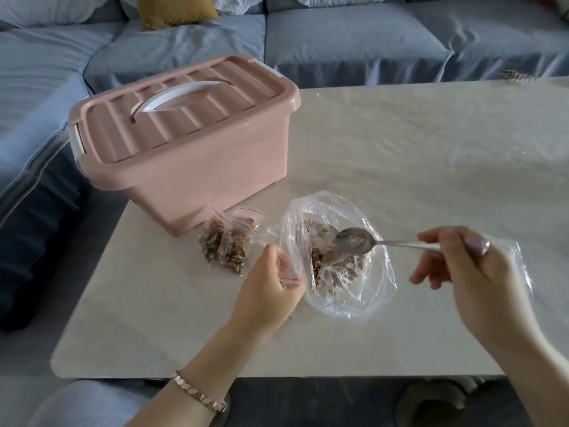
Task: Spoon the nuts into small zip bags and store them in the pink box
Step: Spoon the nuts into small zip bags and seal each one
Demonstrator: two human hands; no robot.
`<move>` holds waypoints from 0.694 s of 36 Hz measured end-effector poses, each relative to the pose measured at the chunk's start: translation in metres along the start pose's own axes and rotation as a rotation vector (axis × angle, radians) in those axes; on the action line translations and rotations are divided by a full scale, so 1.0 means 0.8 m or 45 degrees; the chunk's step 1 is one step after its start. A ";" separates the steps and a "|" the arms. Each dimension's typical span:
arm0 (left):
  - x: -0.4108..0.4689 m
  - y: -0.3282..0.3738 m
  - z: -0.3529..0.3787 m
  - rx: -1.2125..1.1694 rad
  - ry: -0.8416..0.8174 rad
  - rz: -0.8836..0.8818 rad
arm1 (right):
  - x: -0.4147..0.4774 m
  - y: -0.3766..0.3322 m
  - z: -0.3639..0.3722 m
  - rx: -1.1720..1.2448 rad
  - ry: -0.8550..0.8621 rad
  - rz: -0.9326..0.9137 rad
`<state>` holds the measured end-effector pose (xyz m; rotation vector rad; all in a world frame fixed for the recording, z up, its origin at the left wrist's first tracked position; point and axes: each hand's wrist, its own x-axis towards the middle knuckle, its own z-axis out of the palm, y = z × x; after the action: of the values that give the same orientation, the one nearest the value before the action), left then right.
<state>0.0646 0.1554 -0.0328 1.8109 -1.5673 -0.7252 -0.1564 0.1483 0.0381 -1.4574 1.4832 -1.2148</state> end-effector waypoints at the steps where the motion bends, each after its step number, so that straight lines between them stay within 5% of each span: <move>1: 0.000 0.002 0.002 -0.017 -0.014 -0.013 | -0.004 0.008 0.005 0.016 -0.006 0.037; 16: 0.014 0.016 0.008 -0.164 -0.176 -0.254 | -0.031 0.058 0.062 -0.365 -0.220 -0.067; 25: 0.014 0.015 0.012 -0.274 -0.153 -0.225 | -0.032 0.060 0.063 0.399 -0.114 0.566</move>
<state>0.0510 0.1425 -0.0301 1.7870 -1.3547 -1.0606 -0.1207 0.1629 -0.0257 -0.9018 1.3865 -1.0324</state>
